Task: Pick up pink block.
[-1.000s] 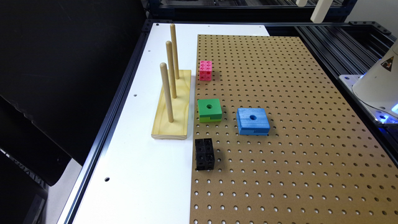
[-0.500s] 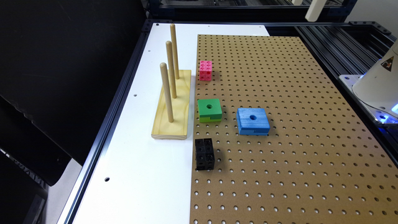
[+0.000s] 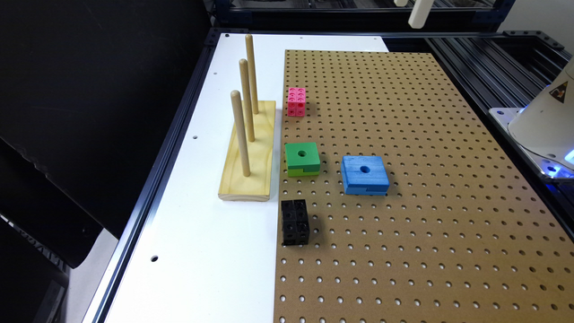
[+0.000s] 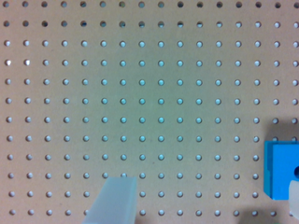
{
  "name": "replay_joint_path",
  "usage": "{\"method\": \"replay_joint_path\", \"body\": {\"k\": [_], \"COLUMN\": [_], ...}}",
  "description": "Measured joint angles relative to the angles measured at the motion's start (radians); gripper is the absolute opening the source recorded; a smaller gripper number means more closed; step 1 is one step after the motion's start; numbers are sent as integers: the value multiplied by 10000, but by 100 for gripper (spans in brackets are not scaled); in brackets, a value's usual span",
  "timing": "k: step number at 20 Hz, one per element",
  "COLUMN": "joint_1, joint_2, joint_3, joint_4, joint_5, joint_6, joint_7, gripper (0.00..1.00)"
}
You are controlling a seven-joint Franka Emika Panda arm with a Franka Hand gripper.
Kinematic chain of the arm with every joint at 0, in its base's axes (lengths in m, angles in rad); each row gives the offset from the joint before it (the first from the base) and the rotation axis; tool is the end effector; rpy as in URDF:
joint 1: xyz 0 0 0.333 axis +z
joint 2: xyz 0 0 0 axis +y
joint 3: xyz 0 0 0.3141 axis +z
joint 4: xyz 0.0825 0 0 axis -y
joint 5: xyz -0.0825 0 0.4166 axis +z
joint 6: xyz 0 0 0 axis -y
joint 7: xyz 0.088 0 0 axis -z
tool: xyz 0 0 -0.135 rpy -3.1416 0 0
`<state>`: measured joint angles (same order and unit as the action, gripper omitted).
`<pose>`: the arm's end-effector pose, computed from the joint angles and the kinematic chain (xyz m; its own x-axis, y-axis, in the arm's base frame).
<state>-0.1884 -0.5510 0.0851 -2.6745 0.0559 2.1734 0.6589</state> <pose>0.3963 -0.0413 0.3641 0.6928 -0.7202 0.0368 -0.7195 -0.6937 -0.0323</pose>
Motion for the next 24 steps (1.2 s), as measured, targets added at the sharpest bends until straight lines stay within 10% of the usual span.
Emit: {"method": "replay_joint_path", "body": {"k": [10,15,24], "joint_1": [-649,-746,-1512], "joint_2": [1018,1747,3600], "joint_3": [0,0,-6], "joint_4": [926,1547,3254], "joint_5": [-32,-66,-189], "joint_6": [36,77,270], "joint_7": [-604,-670,-1327], "gripper": [100,100,100]}}
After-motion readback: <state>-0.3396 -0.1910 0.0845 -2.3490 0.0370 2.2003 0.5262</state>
